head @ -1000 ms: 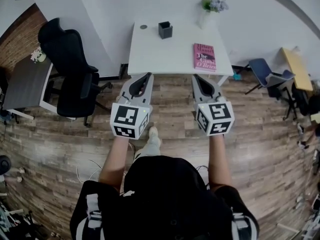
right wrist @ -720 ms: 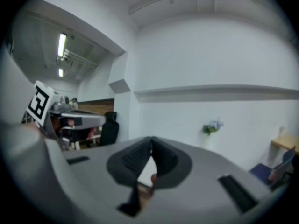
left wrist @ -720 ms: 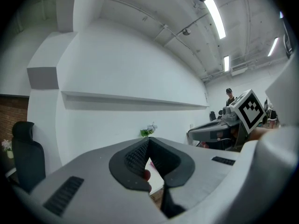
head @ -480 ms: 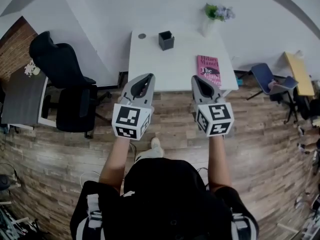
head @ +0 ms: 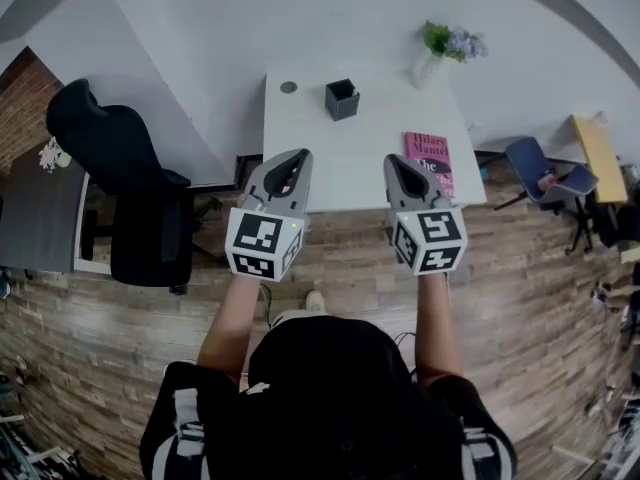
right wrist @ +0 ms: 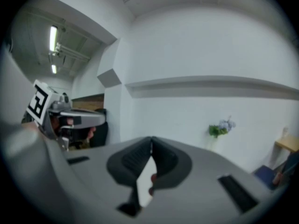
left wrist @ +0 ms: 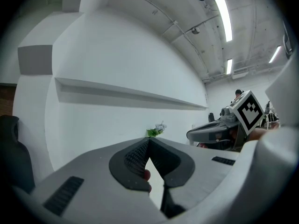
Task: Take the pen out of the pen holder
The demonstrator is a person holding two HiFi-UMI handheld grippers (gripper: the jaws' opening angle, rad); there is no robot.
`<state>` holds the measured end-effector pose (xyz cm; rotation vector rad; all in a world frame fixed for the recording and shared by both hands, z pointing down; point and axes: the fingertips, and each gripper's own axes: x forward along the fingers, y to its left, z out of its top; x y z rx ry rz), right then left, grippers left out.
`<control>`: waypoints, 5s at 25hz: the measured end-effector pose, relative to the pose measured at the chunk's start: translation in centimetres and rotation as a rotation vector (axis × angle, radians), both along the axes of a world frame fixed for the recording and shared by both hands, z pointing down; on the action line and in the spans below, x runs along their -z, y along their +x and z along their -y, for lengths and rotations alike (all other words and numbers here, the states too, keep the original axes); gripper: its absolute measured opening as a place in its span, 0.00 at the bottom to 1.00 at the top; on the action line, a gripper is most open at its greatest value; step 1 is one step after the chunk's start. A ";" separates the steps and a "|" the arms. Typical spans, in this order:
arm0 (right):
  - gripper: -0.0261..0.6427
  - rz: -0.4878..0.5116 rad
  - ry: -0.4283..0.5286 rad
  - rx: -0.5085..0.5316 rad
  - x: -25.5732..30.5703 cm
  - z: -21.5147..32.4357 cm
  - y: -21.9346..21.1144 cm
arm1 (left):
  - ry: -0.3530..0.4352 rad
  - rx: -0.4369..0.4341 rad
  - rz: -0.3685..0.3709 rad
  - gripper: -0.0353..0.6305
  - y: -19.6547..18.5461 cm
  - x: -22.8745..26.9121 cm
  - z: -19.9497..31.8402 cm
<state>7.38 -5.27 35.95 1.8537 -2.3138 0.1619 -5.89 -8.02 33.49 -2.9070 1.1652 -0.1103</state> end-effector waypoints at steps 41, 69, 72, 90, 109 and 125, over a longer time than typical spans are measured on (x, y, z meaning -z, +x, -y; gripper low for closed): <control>0.09 0.008 -0.100 0.120 -5.0 22.0 7.9 | -0.087 0.086 0.038 0.08 8.8 -4.9 20.5; 0.09 -0.092 -0.304 0.392 -13.9 30.6 8.3 | -0.218 0.275 0.094 0.08 10.7 -10.9 26.7; 0.09 -0.126 -0.346 0.390 -15.4 30.8 8.0 | -0.232 0.264 0.089 0.08 10.3 -11.6 27.2; 0.17 -0.293 -0.567 0.343 -24.8 35.1 8.1 | -0.341 0.226 0.090 0.08 6.7 -16.0 30.3; 0.22 -0.297 -0.653 0.290 -29.7 38.5 8.4 | -0.423 0.248 0.114 0.08 5.1 -19.3 31.1; 0.15 -0.255 -0.646 0.280 -28.8 38.4 8.1 | -0.425 0.237 0.098 0.08 5.3 -18.5 31.0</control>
